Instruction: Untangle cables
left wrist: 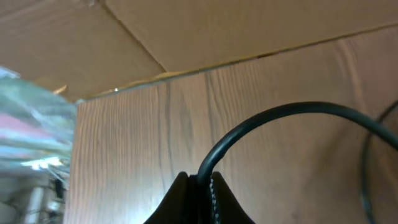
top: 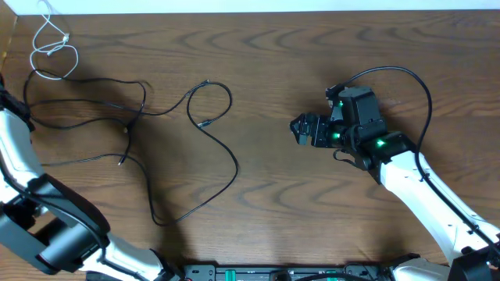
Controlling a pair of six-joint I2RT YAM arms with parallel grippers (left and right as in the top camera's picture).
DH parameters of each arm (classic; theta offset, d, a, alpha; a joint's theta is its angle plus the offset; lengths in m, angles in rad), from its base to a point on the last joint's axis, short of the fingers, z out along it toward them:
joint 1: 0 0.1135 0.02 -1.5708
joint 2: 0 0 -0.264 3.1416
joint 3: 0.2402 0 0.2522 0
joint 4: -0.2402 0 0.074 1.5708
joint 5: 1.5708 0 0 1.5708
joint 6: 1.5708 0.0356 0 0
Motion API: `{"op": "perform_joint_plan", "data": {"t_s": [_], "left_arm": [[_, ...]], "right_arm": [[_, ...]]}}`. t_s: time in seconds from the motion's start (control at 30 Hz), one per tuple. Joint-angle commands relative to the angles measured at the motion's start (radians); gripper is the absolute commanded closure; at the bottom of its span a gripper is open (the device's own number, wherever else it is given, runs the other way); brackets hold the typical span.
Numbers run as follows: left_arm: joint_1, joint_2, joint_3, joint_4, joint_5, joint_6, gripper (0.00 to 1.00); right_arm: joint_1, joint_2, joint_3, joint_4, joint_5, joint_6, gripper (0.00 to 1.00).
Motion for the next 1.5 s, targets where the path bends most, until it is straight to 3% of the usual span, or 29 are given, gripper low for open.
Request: {"op": "perform_joint_plan", "data": {"t_s": [0.0, 0.23, 0.53, 0.67, 0.83, 0.87, 0.93, 1.03, 1.37, 1.47], "left_arm": [[0.045, 0.031, -0.003, 0.063, -0.032, 0.160, 0.92], [0.149, 0.109, -0.003, 0.141, -0.033, 0.339, 0.92], [0.278, 0.166, -0.003, 0.269, -0.014, 0.385, 0.92], [0.295, 0.175, -0.003, 0.336, 0.048, 0.473, 0.92], [0.303, 0.178, -0.003, 0.397, 0.056, 0.472, 0.92], [0.305, 0.178, -0.003, 0.405, 0.068, 0.472, 0.89], [0.306, 0.178, -0.003, 0.416, 0.107, 0.472, 0.60], [0.305, 0.178, -0.003, 0.415, 0.172, 0.472, 0.30], [0.291, 0.167, -0.003, 0.406, 0.193, 0.491, 0.24], [0.262, 0.145, -0.003, 0.389, 0.332, 0.490, 0.24]], "right_arm": [[0.006, -0.003, 0.009, 0.001, 0.050, 0.009, 0.01], [0.006, -0.003, 0.009, 0.002, 0.071, 0.027, 0.01], [0.006, -0.003, 0.009, 0.002, 0.073, 0.027, 0.01], [0.006, -0.003, 0.009, 0.001, 0.073, 0.027, 0.01], [0.006, -0.003, 0.009, -0.002, 0.073, 0.035, 0.01], [0.006, -0.003, 0.009, -0.003, 0.073, 0.044, 0.01], [0.006, -0.003, 0.009, -0.003, 0.073, 0.053, 0.01], [0.006, -0.003, 0.009, -0.003, 0.073, 0.053, 0.01], [0.006, -0.003, 0.009, -0.011, 0.073, 0.053, 0.01], [0.006, -0.003, 0.009, -0.011, 0.073, 0.053, 0.01]]}}
